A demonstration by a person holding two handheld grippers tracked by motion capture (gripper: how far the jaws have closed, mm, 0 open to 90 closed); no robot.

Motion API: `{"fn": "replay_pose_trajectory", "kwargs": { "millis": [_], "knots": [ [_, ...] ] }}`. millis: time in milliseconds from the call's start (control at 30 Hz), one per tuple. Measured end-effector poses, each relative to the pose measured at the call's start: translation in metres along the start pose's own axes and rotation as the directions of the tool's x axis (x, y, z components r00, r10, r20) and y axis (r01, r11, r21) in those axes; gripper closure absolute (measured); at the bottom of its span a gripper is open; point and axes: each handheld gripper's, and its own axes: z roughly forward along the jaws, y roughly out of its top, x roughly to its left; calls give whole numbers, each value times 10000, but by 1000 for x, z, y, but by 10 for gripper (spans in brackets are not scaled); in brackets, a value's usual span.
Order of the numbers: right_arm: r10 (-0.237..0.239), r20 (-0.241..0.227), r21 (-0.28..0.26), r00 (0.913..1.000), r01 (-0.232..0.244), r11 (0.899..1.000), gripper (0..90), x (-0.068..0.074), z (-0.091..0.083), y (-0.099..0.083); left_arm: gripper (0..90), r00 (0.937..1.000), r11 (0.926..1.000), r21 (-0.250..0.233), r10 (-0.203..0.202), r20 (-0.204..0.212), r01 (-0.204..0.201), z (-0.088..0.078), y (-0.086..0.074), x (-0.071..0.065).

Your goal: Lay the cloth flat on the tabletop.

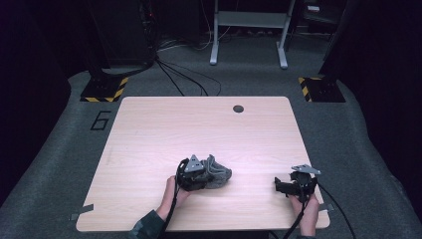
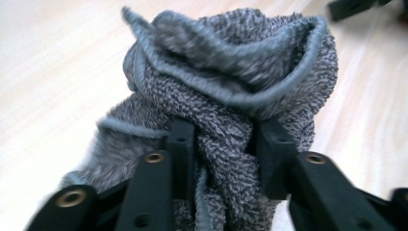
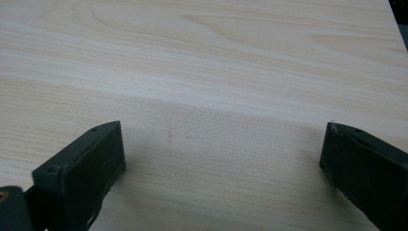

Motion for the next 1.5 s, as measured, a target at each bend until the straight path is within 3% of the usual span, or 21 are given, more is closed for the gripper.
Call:
{"fn": "replay_pose_trajectory", "kwargs": {
  "millis": [67,100,233,367,567,667,733,767,900,933,967,1000,1033,1067,1100,1200,1267,1333,1467,1500],
  "knots": [
    [-11,-18,-11,10000,11,10000,19,0,0,0,365,9999,9999,-41,-96,-101,96,-1,0,-1],
    [-44,-57,-91,10000,43,9999,19,0,0,0,365,9998,10000,-32,-60,-185,59,-3,1,-1],
    [-158,-81,-75,9998,157,9998,18,0,0,0,199,9998,10000,-40,-15,-211,14,-16,1,-3],
    [-240,-183,-60,9995,239,9997,16,0,0,0,175,9992,10000,1,-2,-393,2,-30,-4,-1],
    [-279,-256,-37,9993,278,9996,11,4,1,1,171,9949,9989,-164,-456,-903,443,-44,-15,11],
    [-441,-489,203,9978,452,9988,13,4,0,3,189,9919,9956,-395,-878,-923,844,-51,-19,21],
    [-525,-464,323,9975,541,9980,36,5,0,5,194,9922,9961,-376,-835,-924,803,-52,-19,23],
    [-777,-612,89,9951,784,9969,141,9,-2,5,207,9912,9948,-475,-941,-934,900,-54,-19,26],
    [-809,-1344,-138,9876,798,9967,143,20,-7,8,219,9906,9936,-474,-1065,-864,1027,-55,-18,30],
    [-1007,-1582,-277,9823,975,9948,159,24,-10,11,221,9902,9938,-431,-1056,-913,1020,-55,-17,31],
    [-1222,-2097,-712,9701,1095,9914,189,38,-18,20,224,9907,9941,-420,-1036,-881,1002,-53,-15,34],
    [-1222,-2097,-712,9701,1095,9914,189,38,-18,20,224,9907,9941,-420,-1036,-881,1002,-53,-15,34],
    [-1573,-2557,-1095,9539,1331,9850,234,55,-28,32,227,9902,9937,-354,-1090,-872,1062,-51,-13,35],
    [-1573,-2557,-1095,9539,1331,9850,234,55,-28,32,233,9902,9937,-354,-1090,-872,1062,-51,-13,35],
    [-1829,-2791,-1234,9427,1536,9804,259,64,-33,39,233,9910,9944,-334,-1030,-856,1004,-49,-12,36],
    [-2604,-3458,-1844,9014,2069,9608,397,93,-43,59,305,9912,9916,-382,-1255,-419,1239,-44,-12,35],
    [-3061,-3844,-2093,8710,2407,9478,468,114,-48,71,365,9935,9936,-328,-1088,-334,1077,-41,-11,36],
    [-3661,-4136,-2326,8336,2920,9277,512,133,-49,79,409,9934,9938,-210,-1099,-315,1093,-37,-10,36],
    [-4418,-4285,-2354,7882,3747,8968,593,163,-45,90,441,9934,9935,20,-1140,-103,1140,-29,-7,38],
    [-4459,-4342,-2304,7827,3820,8950,606,168,-43,91,445,9941,9940,152,-1083,-12,1083,-27,-6,38]
  ]
}}
